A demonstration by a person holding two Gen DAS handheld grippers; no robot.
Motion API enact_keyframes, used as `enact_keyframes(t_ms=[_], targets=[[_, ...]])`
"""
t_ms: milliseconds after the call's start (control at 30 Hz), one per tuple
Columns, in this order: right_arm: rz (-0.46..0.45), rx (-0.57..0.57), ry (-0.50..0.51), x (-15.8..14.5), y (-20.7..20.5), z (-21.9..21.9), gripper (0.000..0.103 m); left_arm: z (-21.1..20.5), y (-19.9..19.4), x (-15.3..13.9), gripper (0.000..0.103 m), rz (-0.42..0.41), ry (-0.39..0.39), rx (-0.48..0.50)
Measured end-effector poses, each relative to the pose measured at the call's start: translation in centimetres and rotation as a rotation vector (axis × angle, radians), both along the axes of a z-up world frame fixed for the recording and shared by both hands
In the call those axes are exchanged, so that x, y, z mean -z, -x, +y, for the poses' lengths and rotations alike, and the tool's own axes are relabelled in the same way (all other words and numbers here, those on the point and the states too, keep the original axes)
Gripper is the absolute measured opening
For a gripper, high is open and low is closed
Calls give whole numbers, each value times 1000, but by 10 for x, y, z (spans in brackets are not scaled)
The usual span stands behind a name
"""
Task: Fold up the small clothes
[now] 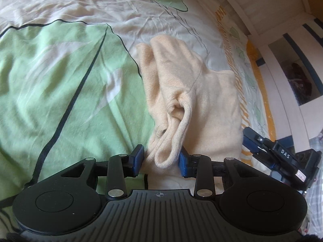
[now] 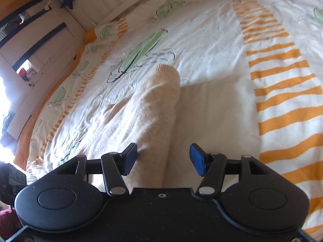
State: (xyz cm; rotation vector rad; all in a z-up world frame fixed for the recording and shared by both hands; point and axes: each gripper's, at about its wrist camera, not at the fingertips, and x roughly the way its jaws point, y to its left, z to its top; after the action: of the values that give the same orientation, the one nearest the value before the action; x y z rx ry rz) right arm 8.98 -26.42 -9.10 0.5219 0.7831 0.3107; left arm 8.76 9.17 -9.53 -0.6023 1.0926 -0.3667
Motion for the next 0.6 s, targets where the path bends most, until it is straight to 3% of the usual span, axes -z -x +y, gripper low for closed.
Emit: enact_keyframes(t_ms=[167, 333, 433, 533, 600], targets=[[-165, -7, 49, -25, 19, 6, 59, -6, 27, -36, 38, -125, -118, -22], [-287, -150, 194, -42, 27, 46, 36, -34, 35, -76, 40, -333, -269, 31], [-252, -203, 273, -31, 21, 66, 34, -52, 18, -84, 42, -381, -299, 55], [-134, -217, 319, -8, 12, 72, 34, -64, -4, -81, 42, -401, -304, 60], [-129, -219, 318, -8, 17, 70, 33, -70, -21, -78, 42, -399, -318, 63]])
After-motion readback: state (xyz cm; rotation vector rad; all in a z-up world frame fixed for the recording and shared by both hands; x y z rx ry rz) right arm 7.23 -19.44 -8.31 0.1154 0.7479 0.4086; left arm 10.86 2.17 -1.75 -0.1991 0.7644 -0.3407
